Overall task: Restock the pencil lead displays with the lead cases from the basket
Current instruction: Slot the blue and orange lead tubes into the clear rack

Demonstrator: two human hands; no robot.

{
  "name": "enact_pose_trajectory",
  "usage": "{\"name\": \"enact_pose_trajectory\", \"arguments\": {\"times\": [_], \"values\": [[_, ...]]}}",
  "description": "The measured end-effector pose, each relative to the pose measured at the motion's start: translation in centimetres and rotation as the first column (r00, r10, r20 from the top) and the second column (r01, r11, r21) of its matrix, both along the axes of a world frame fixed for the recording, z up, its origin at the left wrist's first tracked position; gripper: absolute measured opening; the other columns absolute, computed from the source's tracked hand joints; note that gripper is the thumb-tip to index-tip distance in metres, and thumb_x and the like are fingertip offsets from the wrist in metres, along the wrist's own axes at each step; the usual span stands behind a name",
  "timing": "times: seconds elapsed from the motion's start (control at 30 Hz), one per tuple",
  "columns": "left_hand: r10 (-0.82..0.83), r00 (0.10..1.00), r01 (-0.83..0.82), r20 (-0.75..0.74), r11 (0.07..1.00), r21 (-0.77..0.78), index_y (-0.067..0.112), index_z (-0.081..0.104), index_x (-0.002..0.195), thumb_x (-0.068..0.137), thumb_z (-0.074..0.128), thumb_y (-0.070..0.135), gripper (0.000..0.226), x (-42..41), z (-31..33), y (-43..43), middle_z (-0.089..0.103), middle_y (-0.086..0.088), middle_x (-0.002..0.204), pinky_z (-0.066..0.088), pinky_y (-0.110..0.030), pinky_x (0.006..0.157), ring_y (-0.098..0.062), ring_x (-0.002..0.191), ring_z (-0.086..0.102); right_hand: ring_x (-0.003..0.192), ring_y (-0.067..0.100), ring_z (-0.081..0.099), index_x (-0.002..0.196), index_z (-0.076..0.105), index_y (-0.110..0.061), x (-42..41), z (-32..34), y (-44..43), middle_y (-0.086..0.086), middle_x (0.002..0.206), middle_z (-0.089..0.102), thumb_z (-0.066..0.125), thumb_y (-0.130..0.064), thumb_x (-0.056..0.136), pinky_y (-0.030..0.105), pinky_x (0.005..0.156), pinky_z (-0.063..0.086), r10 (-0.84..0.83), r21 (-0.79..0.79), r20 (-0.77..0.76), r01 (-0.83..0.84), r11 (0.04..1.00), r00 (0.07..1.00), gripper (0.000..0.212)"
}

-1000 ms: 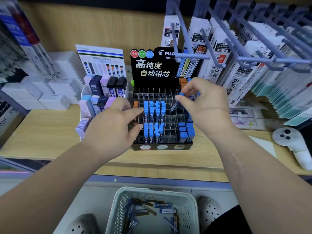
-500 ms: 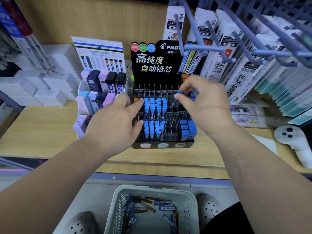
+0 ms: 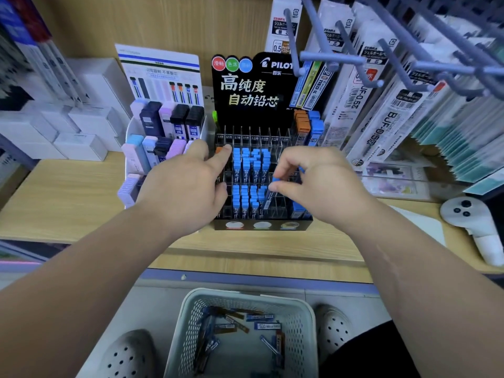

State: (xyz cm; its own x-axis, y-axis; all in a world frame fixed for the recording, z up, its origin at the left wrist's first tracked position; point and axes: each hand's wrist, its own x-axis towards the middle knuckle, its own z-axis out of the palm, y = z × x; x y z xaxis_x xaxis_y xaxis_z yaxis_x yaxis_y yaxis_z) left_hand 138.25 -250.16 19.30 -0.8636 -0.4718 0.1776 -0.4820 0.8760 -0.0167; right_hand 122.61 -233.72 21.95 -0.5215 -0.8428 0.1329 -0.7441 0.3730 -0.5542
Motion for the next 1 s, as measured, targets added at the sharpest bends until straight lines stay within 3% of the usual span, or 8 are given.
{"name": "enact_pose_trajectory", "arguments": {"times": [0.2, 0.33, 0.5, 0.6, 0.7, 0.8, 0.9, 1.0], "values": [[-0.016, 1.000, 0.016, 0.027, 1.000, -0.006, 0.027, 0.017, 0.158, 0.098, 0.042, 0.042, 0.067, 0.2, 0.0, -0.1, 0.047, -0.003, 0.116, 0.042, -0.032, 0.053, -0.030, 0.083, 0.059, 0.064, 0.000, 0.052, 0.081, 0.067, -0.023, 1.1, -1.6, -0.3, -0.011, 0.078, 0.068, 0.080, -0.028, 0.085, 0.030, 0.064, 0.049, 0.068, 0.053, -0.119, -0.062, 0.997, 0.991, 0.015], [-0.020, 1.000, 0.020, -0.001, 0.999, 0.040, 0.026, 0.014, 0.158, 0.097, 0.044, 0.039, 0.069, 0.5, 0.4, -0.3, 0.047, -0.004, 0.120, 0.051, -0.038, 0.059, -0.032, 0.091, 0.060, 0.076, 0.015, 0.060, 0.076, 0.065, -0.026, 1.3, -3.1, -0.7, -0.013, 0.079, 0.060, 0.078, -0.027, 0.085, 0.040, 0.064, 0.056, 0.098, 0.101, -0.185, -0.080, 0.992, 0.978, 0.016], [-0.090, 0.992, 0.095, -0.091, 0.995, 0.044, 0.023, 0.037, 0.151, 0.095, 0.053, 0.024, 0.058, 0.9, 0.6, -0.1, 0.054, -0.007, 0.115, 0.050, -0.037, 0.056, -0.036, 0.082, 0.062, 0.077, 0.016, 0.060, 0.078, 0.069, -0.025, 1.3, -3.6, -0.8, -0.010, 0.083, 0.058, 0.079, -0.028, 0.084, 0.039, 0.065, 0.055, 0.116, 0.130, -0.188, -0.093, 0.987, 0.975, 0.013], [-0.093, 0.956, 0.123, -0.277, 0.988, 0.093, 0.023, 0.058, 0.132, 0.091, 0.059, 0.012, 0.043, 1.1, 0.9, -0.1, 0.061, -0.004, 0.101, 0.054, -0.044, 0.058, -0.036, 0.079, 0.063, 0.065, 0.007, 0.054, 0.084, 0.071, -0.025, 0.9, -2.2, -0.8, -0.010, 0.070, 0.059, 0.075, -0.024, 0.090, 0.031, 0.059, 0.050, -0.032, -0.090, 0.148, 0.046, 0.995, 0.988, 0.007], [-0.019, 0.904, 0.164, -0.426, 0.937, 0.307, 0.022, 0.070, 0.109, 0.091, 0.065, 0.021, 0.019, 0.9, 1.7, 0.9, 0.065, 0.003, 0.083, 0.054, -0.040, 0.071, -0.023, 0.081, 0.063, 0.051, 0.012, 0.036, 0.103, 0.070, -0.017, 0.8, -0.1, -0.9, -0.007, 0.060, 0.045, 0.050, -0.011, 0.104, 0.027, 0.048, 0.031, 0.045, -0.360, 0.753, 0.354, 0.863, 0.657, 0.021], [0.210, 0.899, 0.193, -0.385, 0.599, 0.777, 0.025, 0.072, 0.085, 0.092, 0.067, 0.035, 0.013, 0.2, 3.1, 3.3, 0.070, 0.002, 0.073, 0.044, -0.026, 0.057, -0.008, 0.054, 0.054, 0.060, 0.018, 0.044, 0.119, 0.068, -0.008, 1.7, 1.2, -1.0, 0.003, 0.066, 0.045, 0.040, -0.008, 0.107, 0.031, 0.056, 0.039, 0.258, -0.424, 0.885, 0.444, 0.789, 0.387, 0.030], [0.232, 0.950, 0.182, -0.209, 0.134, 0.974, 0.019, 0.072, 0.089, 0.096, 0.059, 0.035, 0.022, -0.2, 3.6, 5.8, 0.074, -0.003, 0.079, 0.033, -0.017, 0.043, -0.009, 0.042, 0.041, 0.074, 0.017, 0.053, 0.122, 0.068, -0.011, 2.6, 1.5, -0.9, 0.003, 0.072, 0.056, 0.036, -0.015, 0.109, 0.031, 0.068, 0.043, 0.302, -0.450, 0.875, 0.409, 0.793, 0.377, 0.034], [0.205, 0.955, 0.224, -0.214, -0.026, 0.974, 0.013, 0.070, 0.093, 0.098, 0.058, 0.025, 0.018, -0.4, 3.4, 7.3, 0.073, -0.008, 0.079, 0.028, -0.015, 0.039, -0.012, 0.040, 0.037, 0.081, 0.016, 0.054, 0.124, 0.067, -0.012, 2.9, 1.5, -0.6, 0.001, 0.080, 0.060, 0.035, -0.020, 0.110, 0.030, 0.071, 0.041, 0.308, -0.459, 0.866, 0.378, 0.804, 0.394, 0.035]]}}
